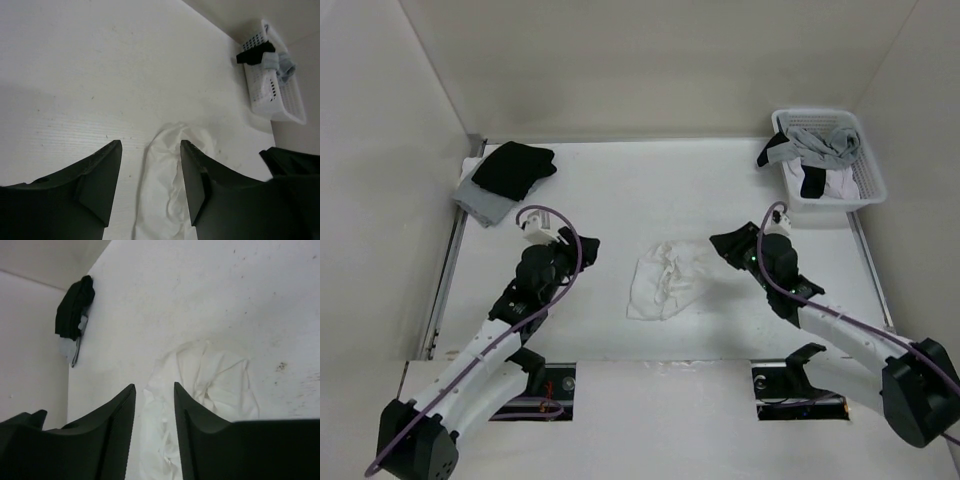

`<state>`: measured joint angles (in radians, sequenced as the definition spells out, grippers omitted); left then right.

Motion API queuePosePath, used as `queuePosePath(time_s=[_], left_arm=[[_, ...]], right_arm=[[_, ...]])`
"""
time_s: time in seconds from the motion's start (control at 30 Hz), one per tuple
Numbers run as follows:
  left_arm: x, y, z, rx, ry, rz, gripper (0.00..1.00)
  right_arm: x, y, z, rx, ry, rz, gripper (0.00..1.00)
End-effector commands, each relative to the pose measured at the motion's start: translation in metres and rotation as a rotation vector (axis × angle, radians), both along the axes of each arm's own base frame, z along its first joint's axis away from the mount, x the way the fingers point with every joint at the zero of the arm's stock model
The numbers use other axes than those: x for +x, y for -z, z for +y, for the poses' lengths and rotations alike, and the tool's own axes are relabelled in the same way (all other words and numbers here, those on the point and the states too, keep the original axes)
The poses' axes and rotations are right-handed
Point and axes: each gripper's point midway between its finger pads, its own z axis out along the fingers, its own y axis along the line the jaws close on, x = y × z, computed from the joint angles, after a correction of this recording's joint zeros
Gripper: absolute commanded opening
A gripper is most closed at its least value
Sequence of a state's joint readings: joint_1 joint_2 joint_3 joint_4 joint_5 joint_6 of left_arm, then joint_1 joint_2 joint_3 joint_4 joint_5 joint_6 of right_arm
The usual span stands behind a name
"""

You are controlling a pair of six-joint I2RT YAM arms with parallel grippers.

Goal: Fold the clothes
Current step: Move the tank top to the center of the board, then flatten the tank top out

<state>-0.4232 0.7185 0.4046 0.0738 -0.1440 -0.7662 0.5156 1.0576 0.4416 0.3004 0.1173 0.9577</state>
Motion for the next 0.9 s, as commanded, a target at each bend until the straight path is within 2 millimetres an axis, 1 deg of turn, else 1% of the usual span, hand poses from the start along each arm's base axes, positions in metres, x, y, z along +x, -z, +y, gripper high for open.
queuePosePath(time_s=[0.0,0.03,0.07,0.1,0.13,0.17,0.2,0.23,0.27,0.3,0.37,0.43,0.47,0.57,0.7,0.77,0.83,0.87], left_arm=[[-0.015,0.021,-0.03,0.047,0.132,0.047,0.42],[-0.022,0.028,-0.045,0.073,0.186,0.06,0.37],[-0.029,0.033,-0.061,0.097,0.24,0.07,0.33],[-0.034,0.036,-0.072,0.114,0.276,0.074,0.31],[-0.044,0.044,-0.092,0.157,0.336,0.082,0.3],[-0.051,0.051,-0.105,0.189,0.373,0.09,0.3],[-0.053,0.054,-0.11,0.201,0.384,0.094,0.31],[-0.058,0.062,-0.121,0.232,0.404,0.101,0.32],[-0.063,0.071,-0.135,0.258,0.434,0.117,0.33],[-0.068,0.079,-0.148,0.272,0.465,0.134,0.35],[-0.072,0.09,-0.162,0.289,0.493,0.159,0.38],[-0.074,0.097,-0.169,0.29,0.501,0.173,0.4],[-0.073,0.098,-0.172,0.286,0.504,0.175,0.41],[-0.076,0.1,-0.178,0.288,0.519,0.18,0.41],[-0.08,0.104,-0.183,0.311,0.536,0.188,0.37],[-0.082,0.104,-0.186,0.324,0.548,0.18,0.37],[-0.081,0.107,-0.191,0.353,0.56,0.16,0.37],[-0.08,0.108,-0.193,0.36,0.563,0.156,0.36]], right_arm=[[-0.003,-0.048,-0.007,0.028,-0.015,-0.184,0.35],[-0.011,-0.033,-0.013,-0.01,-0.014,-0.144,0.2],[-0.015,-0.025,-0.015,-0.026,-0.016,-0.124,0.15],[-0.021,-0.013,-0.017,-0.048,-0.022,-0.094,0.08],[-0.029,-0.001,-0.017,-0.067,-0.036,-0.059,0.04],[-0.035,0.008,-0.015,-0.079,-0.051,-0.037,0.03],[-0.042,0.017,-0.012,-0.089,-0.073,-0.017,0.03],[-0.045,0.02,-0.01,-0.093,-0.081,-0.009,0.04],[-0.055,0.029,-0.003,-0.108,-0.12,0.015,0.08],[-0.063,0.036,0.005,-0.12,-0.158,0.037,0.16],[-0.071,0.041,0.016,-0.134,-0.205,0.052,0.26],[-0.076,0.046,0.025,-0.158,-0.24,0.058,0.34],[-0.077,0.049,0.027,-0.17,-0.244,0.063,0.35],[-0.076,0.053,0.029,-0.174,-0.244,0.065,0.36],[-0.078,0.058,0.032,-0.162,-0.255,0.061,0.35],[-0.079,0.06,0.031,-0.162,-0.256,0.066,0.31],[-0.089,0.067,0.037,-0.171,-0.294,0.089,0.21],[-0.092,0.069,0.038,-0.171,-0.3,0.092,0.2]])
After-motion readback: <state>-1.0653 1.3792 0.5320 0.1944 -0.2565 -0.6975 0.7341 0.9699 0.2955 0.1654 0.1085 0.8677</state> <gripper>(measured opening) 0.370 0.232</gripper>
